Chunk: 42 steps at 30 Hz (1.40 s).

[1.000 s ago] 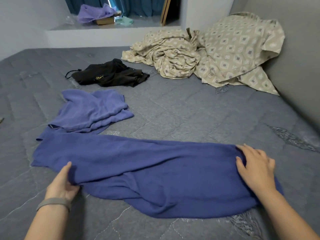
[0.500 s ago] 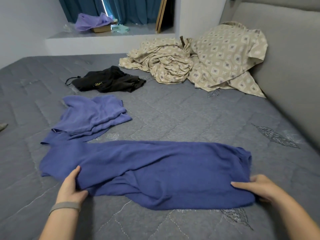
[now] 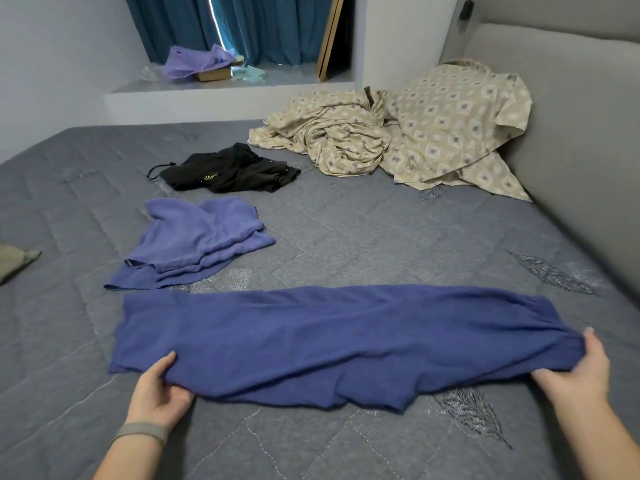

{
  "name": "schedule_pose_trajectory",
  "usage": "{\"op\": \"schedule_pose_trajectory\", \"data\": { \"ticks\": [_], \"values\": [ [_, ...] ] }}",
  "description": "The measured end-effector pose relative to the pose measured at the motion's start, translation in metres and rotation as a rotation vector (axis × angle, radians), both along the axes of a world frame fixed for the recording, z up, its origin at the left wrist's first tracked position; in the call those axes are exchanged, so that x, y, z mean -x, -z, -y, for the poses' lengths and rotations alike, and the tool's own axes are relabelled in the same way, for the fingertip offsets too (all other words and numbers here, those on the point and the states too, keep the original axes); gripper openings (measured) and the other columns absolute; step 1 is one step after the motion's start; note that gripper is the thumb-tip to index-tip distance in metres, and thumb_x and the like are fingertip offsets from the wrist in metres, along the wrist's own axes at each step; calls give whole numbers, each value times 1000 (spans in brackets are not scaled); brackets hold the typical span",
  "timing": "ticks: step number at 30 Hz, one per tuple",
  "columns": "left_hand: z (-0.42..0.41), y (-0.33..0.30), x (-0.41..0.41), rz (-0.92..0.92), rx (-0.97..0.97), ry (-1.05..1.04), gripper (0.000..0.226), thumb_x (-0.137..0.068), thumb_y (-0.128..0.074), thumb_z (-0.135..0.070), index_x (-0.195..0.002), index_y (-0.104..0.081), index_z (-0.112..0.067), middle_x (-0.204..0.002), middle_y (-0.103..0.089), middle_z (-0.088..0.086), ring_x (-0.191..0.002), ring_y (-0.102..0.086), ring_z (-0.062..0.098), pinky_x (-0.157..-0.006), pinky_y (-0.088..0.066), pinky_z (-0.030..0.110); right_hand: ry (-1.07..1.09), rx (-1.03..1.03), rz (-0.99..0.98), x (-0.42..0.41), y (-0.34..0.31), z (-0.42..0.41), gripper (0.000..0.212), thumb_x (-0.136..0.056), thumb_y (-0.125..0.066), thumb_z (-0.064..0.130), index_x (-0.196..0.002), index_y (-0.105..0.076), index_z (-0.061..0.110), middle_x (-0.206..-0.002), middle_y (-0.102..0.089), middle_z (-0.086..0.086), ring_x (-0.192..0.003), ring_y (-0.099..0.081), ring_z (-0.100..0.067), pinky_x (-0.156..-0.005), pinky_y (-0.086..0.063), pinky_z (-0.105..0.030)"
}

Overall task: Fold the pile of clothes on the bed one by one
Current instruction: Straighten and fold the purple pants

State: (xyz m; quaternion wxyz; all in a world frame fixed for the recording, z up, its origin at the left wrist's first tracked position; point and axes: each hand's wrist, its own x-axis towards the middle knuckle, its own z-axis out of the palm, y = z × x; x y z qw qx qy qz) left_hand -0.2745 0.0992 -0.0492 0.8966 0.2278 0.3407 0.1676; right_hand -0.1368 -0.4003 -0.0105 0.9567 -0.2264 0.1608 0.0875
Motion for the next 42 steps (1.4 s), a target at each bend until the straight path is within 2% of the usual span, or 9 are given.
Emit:
{"op": "schedule_pose_trajectory", "data": {
  "ticks": [2, 7, 9, 13, 17, 22, 25, 30, 42],
  "values": [
    [2, -3, -7, -79, -56, 21, 23, -86, -63, -25, -106, -64, -15, -84, -75, 0, -83, -70, 16, -104, -38, 33, 82, 291, -189, -6, 7, -2, 35, -82, -61, 42, -82, -78, 10, -77, -75, -5, -65, -72, -20, -44, -56, -37],
    [-10, -2, -14, -83, -78, -73, 21, -95, -50, -33, -102, -63, -18, -107, -70, -3, -117, -56, 15, -105, -39, 31, -17, 454, -426, -7, 19, -31, 44, -59, -87, 36, -90, -64, 15, -62, -72, -3, -49, -67, -15, -70, -57, -33],
    [-17, 4, -20, -137, -125, -88, 25, -93, -51, -27, -112, -60, -15, -133, -56, 1, -124, -52, 16, -104, -40, 31, 43, 487, -379, -10, 18, -34, 27, -76, -76, 29, -98, -66, 15, -75, -74, 2, -59, -70, -11, -50, -57, -27],
    [-25, 10, -21, -105, -125, -64, 53, -51, -78, -22, -101, -63, -15, -133, -58, 0, -96, -62, 12, -101, -41, 31, 360, 538, -210, -25, 9, -44, 45, -75, -73, 20, -118, -64, 8, -113, -70, -2, -101, -68, -16, -73, -57, -26],
    [-35, 20, -18, -55, -104, -75, 99, -4, -89, -23, -99, -66, -11, -103, -70, -5, -89, -64, 13, -94, -44, 33, 324, 824, 13, -24, -21, -96, 11, -79, -71, 7, -82, -64, 15, -73, -70, 12, -65, -63, 2, -62, -52, -19],
    [-29, 11, -14, -1, -35, -37, 41, -64, -79, -18, -102, -66, -9, -90, -75, 2, -98, -63, 14, -97, -42, 33, -8, 1199, 500, -6, -20, -193, 37, -84, -71, 6, -116, -62, 22, -108, -67, 2, -85, -61, 0, -80, -46, -10],
    [-34, 15, -12, 29, -28, -48, 77, -35, -91, -17, -107, -64, -8, -96, -74, 4, -96, -65, 16, -96, -43, 34, -246, 1516, 721, 9, -6, -254, 26, -85, -64, 24, -111, -60, 28, -151, -40, -5, -122, -52, -22, -101, -41, -38],
    [-36, 17, -13, -32, 13, -48, 25, -96, -46, -22, -110, -62, -9, -92, -75, 3, -99, -63, 16, -100, -41, 32, -1004, 2087, 1092, 46, 44, -305, 31, -87, -51, 42, -109, -55, 20, -162, 4, 9, -148, 12, -26, -108, 6, -71],
    [-24, -6, -36, -112, -447, -207, 36, -94, -48, 1, -117, -54, -26, -124, -61, 0, -101, -63, 14, -80, -55, 34, -1018, 1951, 1048, 55, 29, -264, 65, -92, -36, 62, -145, -31, 25, -161, -8, 8, -148, 8, -9, -120, 5, -46]
  ]
}}
